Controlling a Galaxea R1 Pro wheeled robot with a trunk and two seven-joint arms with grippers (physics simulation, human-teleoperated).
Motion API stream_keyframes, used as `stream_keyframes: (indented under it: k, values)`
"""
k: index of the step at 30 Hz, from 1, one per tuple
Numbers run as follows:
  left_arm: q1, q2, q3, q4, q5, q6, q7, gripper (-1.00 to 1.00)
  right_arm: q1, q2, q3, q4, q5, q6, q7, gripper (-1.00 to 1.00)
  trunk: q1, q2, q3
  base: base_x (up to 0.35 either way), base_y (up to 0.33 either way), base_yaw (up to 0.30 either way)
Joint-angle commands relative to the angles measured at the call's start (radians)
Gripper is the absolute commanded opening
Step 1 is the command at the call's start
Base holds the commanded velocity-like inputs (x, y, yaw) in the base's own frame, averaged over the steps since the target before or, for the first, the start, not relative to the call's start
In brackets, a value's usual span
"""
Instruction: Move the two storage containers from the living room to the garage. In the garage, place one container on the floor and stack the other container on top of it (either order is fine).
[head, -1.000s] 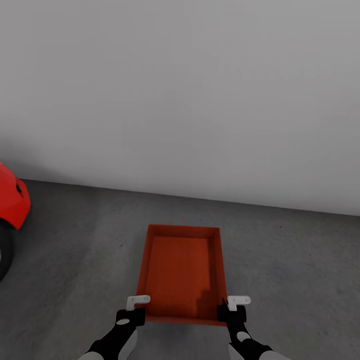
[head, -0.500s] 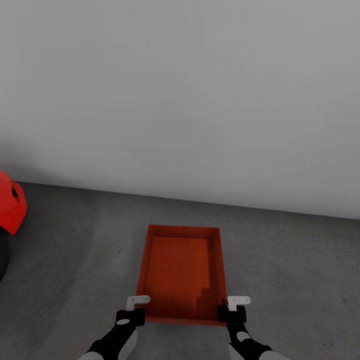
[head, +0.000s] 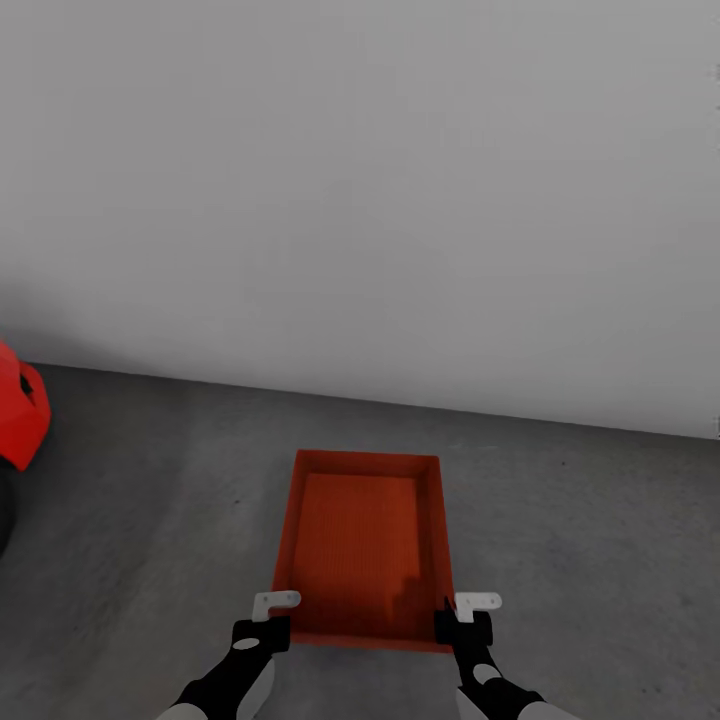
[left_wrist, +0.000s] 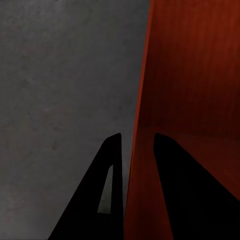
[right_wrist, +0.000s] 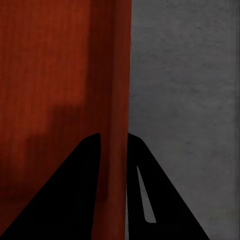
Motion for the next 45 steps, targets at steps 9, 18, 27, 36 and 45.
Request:
stream_keyframes:
  k: [9,18,27,36,45]
  values:
    - [0.001,0.001,-0.014,0.003,0.017,0.003,0.006,-1.0,-0.001,-0.001,0.004,-0.004,0.011,-0.041,-0.004,-1.0,0.0,-0.001,-0.001,0.0,-0.061,0.0]
    - [0.0,0.0,-0.014,0.003,0.018,0.003,0.007,-1.0,-0.001,0.0,0.004,-0.004,0.011,-0.041,-0.004,-1.0,0.0,-0.001,-0.001,-0.001,-0.002,0.0]
    - [0.0,-0.001,-0.014,0.003,0.017,0.003,0.016,-1.0,-0.001,0.0,0.004,-0.004,0.011,-0.041,-0.004,-1.0,0.0,-0.001,-0.001,-0.128,-0.111,0.0]
    - [0.001,-0.001,-0.014,0.003,0.017,0.003,0.017,-1.0,-0.001,0.0,0.004,-0.004,0.011,-0.041,-0.004,-1.0,0.0,-0.001,-0.001,-0.014,-0.006,0.0]
    - [0.0,-0.001,-0.014,0.003,0.017,0.003,0.018,-1.0,-0.001,0.0,0.004,-0.004,0.011,-0.041,-0.004,-1.0,0.0,-0.001,-0.001,0.0,0.085,0.0]
